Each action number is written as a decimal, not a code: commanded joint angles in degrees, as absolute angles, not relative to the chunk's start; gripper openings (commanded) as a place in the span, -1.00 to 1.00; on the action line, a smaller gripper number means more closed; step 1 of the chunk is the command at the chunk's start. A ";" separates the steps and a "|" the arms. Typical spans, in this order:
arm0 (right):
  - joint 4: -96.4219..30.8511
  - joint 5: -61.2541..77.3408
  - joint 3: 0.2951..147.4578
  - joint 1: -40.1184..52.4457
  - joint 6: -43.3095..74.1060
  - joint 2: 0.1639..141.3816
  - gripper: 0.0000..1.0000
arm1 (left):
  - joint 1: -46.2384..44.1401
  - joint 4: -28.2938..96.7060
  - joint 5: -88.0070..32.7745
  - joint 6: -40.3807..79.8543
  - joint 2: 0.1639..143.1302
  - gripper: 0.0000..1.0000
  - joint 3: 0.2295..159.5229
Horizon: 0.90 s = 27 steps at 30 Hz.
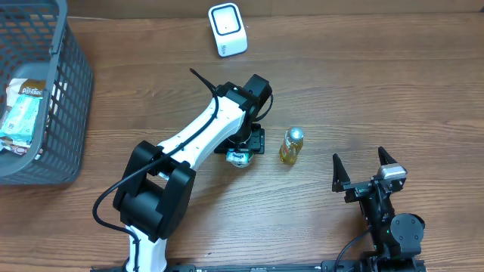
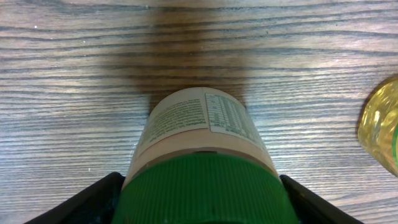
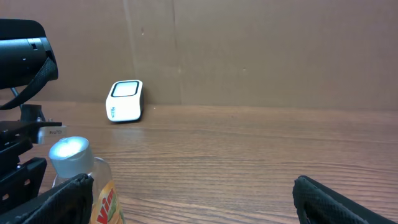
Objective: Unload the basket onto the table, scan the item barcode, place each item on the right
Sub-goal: 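Carry the jar with the left gripper and lower it left of the bottle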
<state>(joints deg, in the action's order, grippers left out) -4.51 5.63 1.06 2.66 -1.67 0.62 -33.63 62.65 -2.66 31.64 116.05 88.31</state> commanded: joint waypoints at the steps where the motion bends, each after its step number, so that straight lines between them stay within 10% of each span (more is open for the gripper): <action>1: -4.27 5.65 0.45 2.55 -1.98 0.16 1.00 | -33.45 63.00 -3.18 29.98 116.38 0.48 88.12; 14: -4.25 5.67 0.45 2.55 -1.98 0.16 1.00 | -34.22 62.98 -8.49 34.39 116.38 0.39 88.12; 27: -4.27 5.67 0.45 2.55 -1.98 0.16 1.00 | -33.28 65.10 -8.43 33.01 115.74 0.81 91.31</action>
<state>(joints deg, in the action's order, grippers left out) -4.51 5.63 1.06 2.66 -1.69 0.62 -33.71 63.75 -8.47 34.33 116.05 88.40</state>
